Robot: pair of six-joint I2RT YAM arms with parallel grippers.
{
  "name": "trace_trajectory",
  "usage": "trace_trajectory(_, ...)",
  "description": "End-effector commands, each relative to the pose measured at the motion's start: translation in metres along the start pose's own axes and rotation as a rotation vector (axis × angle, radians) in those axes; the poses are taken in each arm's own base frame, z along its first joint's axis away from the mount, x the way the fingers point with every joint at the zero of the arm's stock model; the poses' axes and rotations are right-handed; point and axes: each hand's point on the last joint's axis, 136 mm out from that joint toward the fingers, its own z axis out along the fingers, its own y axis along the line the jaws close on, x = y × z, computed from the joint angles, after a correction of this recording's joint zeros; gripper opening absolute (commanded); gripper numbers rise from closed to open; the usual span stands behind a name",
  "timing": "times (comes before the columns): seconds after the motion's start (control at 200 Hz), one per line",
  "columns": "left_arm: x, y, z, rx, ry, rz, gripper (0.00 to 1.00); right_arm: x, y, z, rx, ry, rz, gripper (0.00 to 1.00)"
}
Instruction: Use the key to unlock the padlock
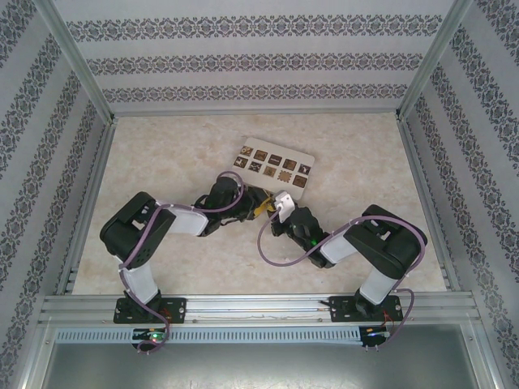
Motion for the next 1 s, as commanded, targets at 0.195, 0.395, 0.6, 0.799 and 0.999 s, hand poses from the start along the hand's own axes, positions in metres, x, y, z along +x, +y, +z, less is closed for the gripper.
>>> trace_trajectory(0.195, -0.012, -0.013, -0.031, -0.093, -0.061, 0.165, 0.47, 0.007, -0.010, -0.017, 0.005, -0.026, 0.174, 0.00)
trace_trajectory(0.395, -0.022, -0.032, -0.055, -0.148, -0.134, 0.310, 0.47, 0.013, -0.019, -0.026, -0.024, -0.029, 0.325, 0.00)
trace_trajectory(0.6, -0.034, -0.051, -0.080, -0.193, -0.223, 0.442, 0.48, 0.020, -0.022, -0.028, -0.057, -0.005, 0.457, 0.00)
trace_trajectory(0.799, -0.046, -0.067, -0.105, -0.223, -0.323, 0.548, 0.52, 0.030, -0.025, -0.025, -0.049, 0.010, 0.524, 0.00)
trace_trajectory(0.999, -0.057, -0.073, -0.125, -0.266, -0.392, 0.616, 0.56, 0.040, -0.028, -0.019, -0.027, 0.017, 0.573, 0.00)
